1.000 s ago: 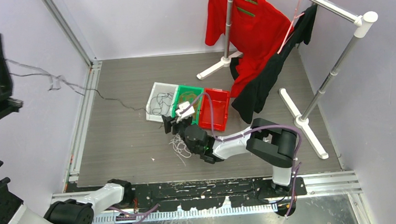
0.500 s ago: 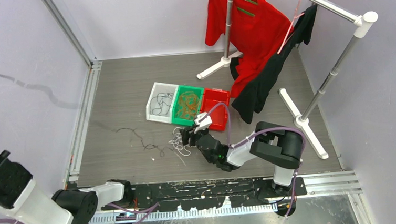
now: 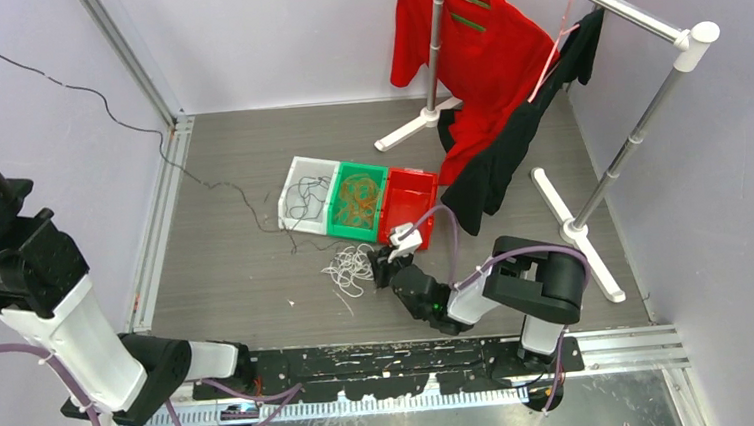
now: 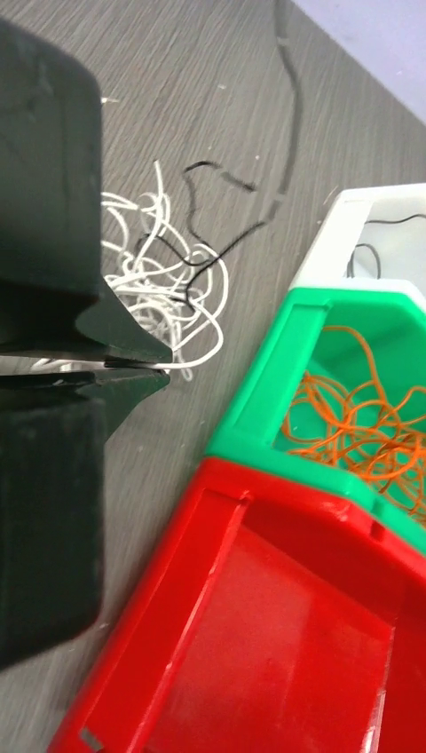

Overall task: Untangle the cables
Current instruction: Untie the cable.

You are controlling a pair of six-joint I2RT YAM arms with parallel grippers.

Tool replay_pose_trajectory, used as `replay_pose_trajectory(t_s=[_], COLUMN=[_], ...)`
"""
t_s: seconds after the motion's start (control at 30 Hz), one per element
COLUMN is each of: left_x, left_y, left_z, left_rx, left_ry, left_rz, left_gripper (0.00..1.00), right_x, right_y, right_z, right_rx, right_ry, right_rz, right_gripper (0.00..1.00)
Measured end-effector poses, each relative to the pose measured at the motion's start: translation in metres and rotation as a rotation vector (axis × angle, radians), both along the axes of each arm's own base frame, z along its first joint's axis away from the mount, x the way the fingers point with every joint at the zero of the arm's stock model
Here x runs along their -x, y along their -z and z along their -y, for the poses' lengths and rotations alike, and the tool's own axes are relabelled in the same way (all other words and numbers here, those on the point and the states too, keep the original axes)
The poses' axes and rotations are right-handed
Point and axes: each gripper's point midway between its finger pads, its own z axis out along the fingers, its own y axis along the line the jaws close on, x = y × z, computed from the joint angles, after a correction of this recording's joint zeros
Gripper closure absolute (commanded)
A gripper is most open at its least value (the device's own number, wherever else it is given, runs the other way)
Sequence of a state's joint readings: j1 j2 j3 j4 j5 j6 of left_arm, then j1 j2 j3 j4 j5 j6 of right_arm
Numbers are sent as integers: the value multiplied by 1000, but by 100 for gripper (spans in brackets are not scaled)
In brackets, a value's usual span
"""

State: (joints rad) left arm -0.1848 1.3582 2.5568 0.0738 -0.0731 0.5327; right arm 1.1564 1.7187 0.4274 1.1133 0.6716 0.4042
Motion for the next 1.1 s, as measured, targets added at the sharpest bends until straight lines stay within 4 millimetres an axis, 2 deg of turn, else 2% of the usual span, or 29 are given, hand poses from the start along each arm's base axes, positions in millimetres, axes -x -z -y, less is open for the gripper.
replay_pose_trajectory(t_s=[0.07,0.17,0.2,0.27,0.33,0.4,0.47,0.6,0.67,0.73,0.8,0.87,0.93,1.03,1.1], left_x=[-1,2,3,4,7,8,6,0,-5,-10,-16,-21,-25,-26,-26], left_y=[-3,-7,-9,-10,-10,-9,-5,4,7,10,12,15,17,18,19], left_z=[1,3,4,4,5,6,8,13,16,18,20,22,24,25,25], left_rx=[-14,-35,-41,-47,-52,-61,-76,-107,-120,-131,-141,-151,-158,-164,-167], left_ry=[-18,-41,-47,-56,-61,-59,-55,-45,-40,-37,-34,-30,-28,-26,-25], left_rz=[17,52,62,71,79,75,55,14,-5,-25,-44,-61,-75,-83,-86], left_gripper=[100,100,100,100,100,100,100,100,100,100,100,100,100,100,100], right_x=[4,12,14,17,20,23,27,37,45,57,70,86,97,105,102], right_y=[6,14,14,9,-4,-27,-60,-137,-168,-193,-206,-209,-204,-184,-167], right_z=[5,16,20,29,34,33,25,-10,-29,-49,-65,-80,-92,-107,-114], right_rx=[13,36,44,49,34,14,-10,-92,-125,-143,-146,-133,-109,-38,23], right_ry=[2,20,30,47,47,27,-14,-158,-243,-346,-440,-534,-604,-672,-679], right_rz=[-8,-13,-9,5,21,50,91,175,207,231,243,246,236,209,190], right_gripper=[99,99,96,66,50,41,36,31,30,29,28,28,28,30,32])
